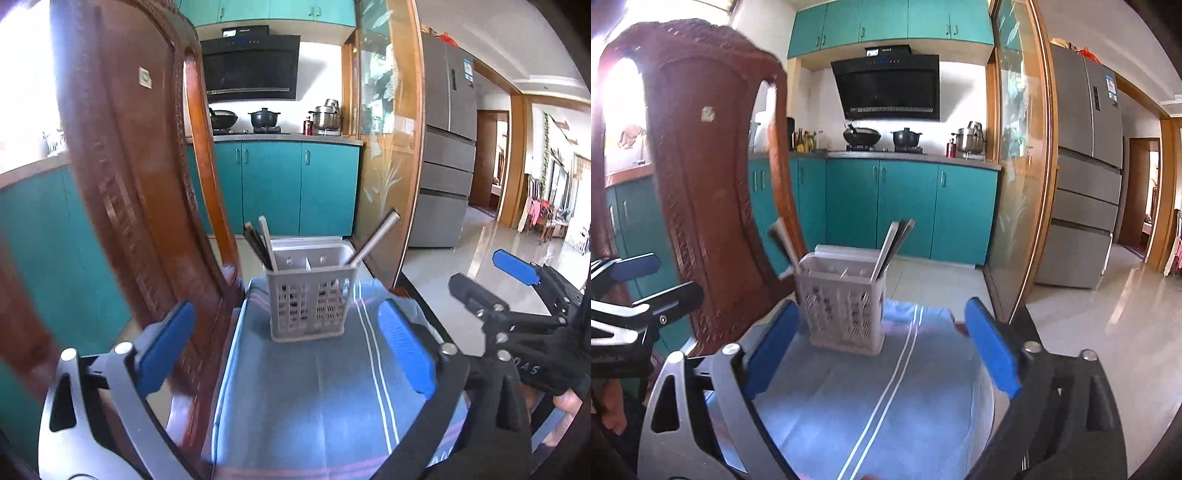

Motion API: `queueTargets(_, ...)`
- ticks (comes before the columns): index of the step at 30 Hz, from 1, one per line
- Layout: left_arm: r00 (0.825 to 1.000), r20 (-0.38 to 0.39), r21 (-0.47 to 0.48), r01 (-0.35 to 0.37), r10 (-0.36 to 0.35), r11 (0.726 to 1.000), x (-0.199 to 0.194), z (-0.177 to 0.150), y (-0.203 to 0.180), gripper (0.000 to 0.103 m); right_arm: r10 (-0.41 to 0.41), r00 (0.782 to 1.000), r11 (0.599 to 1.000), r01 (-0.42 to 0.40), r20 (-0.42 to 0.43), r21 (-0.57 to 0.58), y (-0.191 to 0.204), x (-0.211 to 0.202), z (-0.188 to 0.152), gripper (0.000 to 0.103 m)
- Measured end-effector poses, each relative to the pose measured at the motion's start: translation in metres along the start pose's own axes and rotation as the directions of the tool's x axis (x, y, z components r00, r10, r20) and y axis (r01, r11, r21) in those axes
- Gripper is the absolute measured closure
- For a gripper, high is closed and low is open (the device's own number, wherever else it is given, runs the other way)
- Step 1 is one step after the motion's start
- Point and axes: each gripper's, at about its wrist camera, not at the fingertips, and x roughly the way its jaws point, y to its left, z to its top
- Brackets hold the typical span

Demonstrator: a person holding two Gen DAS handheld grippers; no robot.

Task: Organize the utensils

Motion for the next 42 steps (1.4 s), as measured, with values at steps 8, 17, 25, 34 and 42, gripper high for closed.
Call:
queueTargets(8, 1.000, 0.010, 0.015, -0.014, 0.014, 1.000, -0.047, -0.033, -0.004, 0.004, -0.093, 0.995, 0.995, 0.091, 0.039, 0.048, 0.016, -0.037, -0.030, 0.003)
queueTargets(17, 1.000, -0.003, 0.024, 0.000, 0.000, 1.000, -0.060, -0.034, -0.011, 0.003, -0.102, 0.990, 0.991, 0.092, 0.094, 0.098, 0.006, -0.062, -0.023, 0.003)
queueTargets(25, 1.000, 0.018, 0.017, 0.012, -0.012, 1.000, -0.067, -0.033, -0.011, 0.003, -0.112, 0.988, 0.992, 0.106, 0.109, 0.064, 0.013, -0.068, -0.025, 0.003)
queueTargets(34, 0.999, 0.019, -0.002, 0.049, -0.049, 0.999, -0.068, -0.034, -0.007, 0.003, -0.115, 0.987, 0.992, 0.109, 0.110, 0.060, 0.014, -0.069, -0.024, 0.003)
queueTargets(42, 0.998, 0.022, -0.009, 0.058, -0.057, 0.998, -0.069, -0.033, -0.006, 0.003, -0.114, 0.987, 0.993, 0.109, 0.115, 0.049, 0.015, -0.071, -0.023, 0.003)
